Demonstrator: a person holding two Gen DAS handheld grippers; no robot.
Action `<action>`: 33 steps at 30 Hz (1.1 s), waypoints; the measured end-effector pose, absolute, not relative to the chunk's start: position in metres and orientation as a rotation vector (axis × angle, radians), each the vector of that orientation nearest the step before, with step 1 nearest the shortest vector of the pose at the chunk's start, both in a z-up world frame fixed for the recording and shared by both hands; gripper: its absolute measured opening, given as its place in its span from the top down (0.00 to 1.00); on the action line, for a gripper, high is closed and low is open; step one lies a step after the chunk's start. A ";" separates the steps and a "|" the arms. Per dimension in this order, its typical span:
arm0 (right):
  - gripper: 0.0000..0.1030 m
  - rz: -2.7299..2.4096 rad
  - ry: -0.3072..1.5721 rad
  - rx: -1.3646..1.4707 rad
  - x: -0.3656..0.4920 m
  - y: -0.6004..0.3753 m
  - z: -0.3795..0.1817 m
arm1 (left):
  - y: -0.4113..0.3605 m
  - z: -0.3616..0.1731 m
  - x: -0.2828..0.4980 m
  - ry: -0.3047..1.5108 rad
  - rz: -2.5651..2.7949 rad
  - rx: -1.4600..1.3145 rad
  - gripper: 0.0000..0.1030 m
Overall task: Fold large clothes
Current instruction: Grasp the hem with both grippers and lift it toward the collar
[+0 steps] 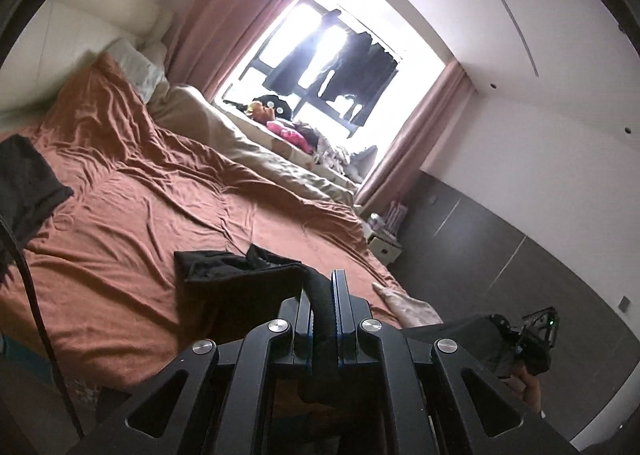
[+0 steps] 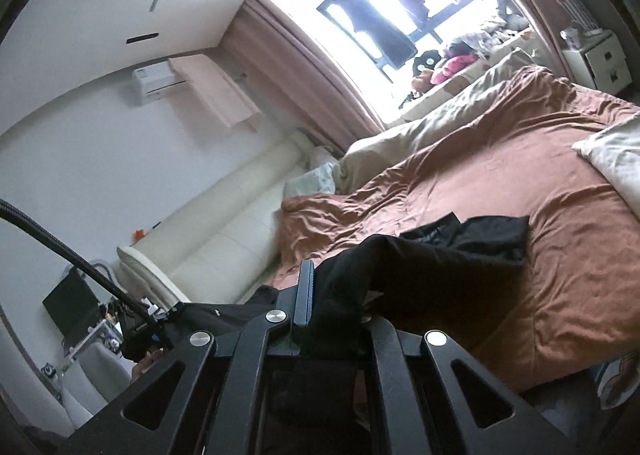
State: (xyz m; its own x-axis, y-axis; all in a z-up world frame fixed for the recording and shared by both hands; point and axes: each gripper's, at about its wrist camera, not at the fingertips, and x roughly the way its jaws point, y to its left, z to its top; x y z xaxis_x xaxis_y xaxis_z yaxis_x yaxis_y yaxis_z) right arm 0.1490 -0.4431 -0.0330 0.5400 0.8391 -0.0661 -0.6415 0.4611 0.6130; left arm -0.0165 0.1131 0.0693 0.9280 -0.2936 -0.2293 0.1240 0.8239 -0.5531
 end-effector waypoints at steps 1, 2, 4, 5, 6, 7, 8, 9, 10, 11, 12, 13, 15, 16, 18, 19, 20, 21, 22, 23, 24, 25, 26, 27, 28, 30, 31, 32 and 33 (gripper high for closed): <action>0.99 0.935 0.389 0.566 0.151 -0.443 -0.036 | 0.113 0.068 -0.016 0.321 -0.223 -0.559 0.93; 0.99 0.932 0.396 0.561 0.153 -0.442 -0.042 | 0.112 0.065 -0.017 0.328 -0.218 -0.557 0.93; 0.99 0.921 0.406 0.553 0.150 -0.445 -0.048 | 0.113 0.058 -0.013 0.347 -0.211 -0.557 0.93; 0.99 0.911 0.413 0.548 0.151 -0.446 -0.052 | 0.114 0.054 -0.011 0.356 -0.208 -0.563 0.93; 0.99 0.905 0.424 0.551 0.154 -0.446 -0.058 | 0.116 0.049 -0.006 0.367 -0.207 -0.571 0.93; 0.99 0.903 0.435 0.557 0.157 -0.447 -0.063 | 0.116 0.047 -0.005 0.373 -0.207 -0.577 0.93; 0.99 0.900 0.446 0.563 0.162 -0.446 -0.067 | 0.117 0.043 -0.001 0.380 -0.207 -0.582 0.93; 0.99 0.890 0.461 0.565 0.170 -0.446 -0.075 | 0.118 0.041 0.005 0.387 -0.205 -0.585 0.93; 0.99 0.882 0.469 0.567 0.174 -0.445 -0.076 | 0.118 0.040 0.009 0.391 -0.206 -0.586 0.93; 0.99 0.877 0.477 0.571 0.179 -0.444 -0.077 | 0.119 0.039 0.014 0.394 -0.207 -0.588 0.93; 0.99 0.873 0.482 0.577 0.187 -0.443 -0.079 | 0.120 0.039 0.020 0.396 -0.207 -0.591 0.93; 0.99 0.871 0.484 0.580 0.193 -0.442 -0.078 | 0.121 0.040 0.023 0.396 -0.206 -0.592 0.93; 0.99 0.869 0.478 0.587 0.208 -0.439 -0.074 | 0.123 0.043 0.033 0.394 -0.203 -0.599 0.93; 0.99 0.868 0.474 0.591 0.213 -0.438 -0.071 | 0.125 0.045 0.039 0.391 -0.198 -0.601 0.93; 0.99 0.869 0.465 0.604 0.222 -0.435 -0.060 | 0.130 0.052 0.054 0.383 -0.187 -0.603 0.93; 0.99 0.869 0.460 0.606 0.226 -0.435 -0.056 | 0.132 0.055 0.061 0.378 -0.183 -0.602 0.93; 0.99 0.867 0.455 0.605 0.233 -0.433 -0.054 | 0.134 0.060 0.067 0.373 -0.180 -0.600 0.93; 0.99 0.868 0.445 0.601 0.242 -0.429 -0.049 | 0.136 0.066 0.076 0.366 -0.175 -0.595 0.93; 0.99 0.869 0.437 0.599 0.250 -0.427 -0.046 | 0.137 0.069 0.082 0.362 -0.171 -0.591 0.93; 0.99 0.870 0.427 0.596 0.261 -0.423 -0.041 | 0.139 0.073 0.091 0.358 -0.166 -0.585 0.93; 0.99 0.868 0.420 0.594 0.270 -0.418 -0.035 | 0.140 0.077 0.099 0.355 -0.162 -0.580 0.93; 0.99 0.866 0.415 0.592 0.279 -0.415 -0.035 | 0.141 0.081 0.108 0.351 -0.159 -0.574 0.93; 0.99 0.858 0.410 0.589 0.290 -0.410 -0.030 | 0.142 0.084 0.117 0.350 -0.152 -0.570 0.93; 0.99 0.853 0.408 0.587 0.300 -0.407 -0.032 | 0.144 0.087 0.128 0.350 -0.147 -0.569 0.93; 0.99 0.847 0.406 0.584 0.307 -0.403 -0.032 | 0.146 0.088 0.135 0.350 -0.143 -0.566 0.93; 0.99 0.838 0.407 0.577 0.327 -0.393 -0.030 | 0.148 0.090 0.154 0.356 -0.131 -0.558 0.93; 0.99 0.836 0.409 0.579 0.335 -0.388 -0.030 | 0.149 0.090 0.162 0.360 -0.127 -0.556 0.93; 0.99 0.833 0.415 0.580 0.344 -0.384 -0.029 | 0.150 0.089 0.171 0.365 -0.124 -0.555 0.93; 0.99 0.828 0.421 0.580 0.352 -0.380 -0.029 | 0.151 0.088 0.179 0.372 -0.121 -0.556 0.93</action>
State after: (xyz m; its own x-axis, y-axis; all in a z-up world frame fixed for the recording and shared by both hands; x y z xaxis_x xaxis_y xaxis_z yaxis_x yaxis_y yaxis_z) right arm 0.3525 -0.3797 -0.0287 0.6103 0.7822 -0.1249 -0.5617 0.5385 0.6281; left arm 0.1794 0.1514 0.0882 0.9265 -0.2112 -0.3115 0.0125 0.8445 -0.5354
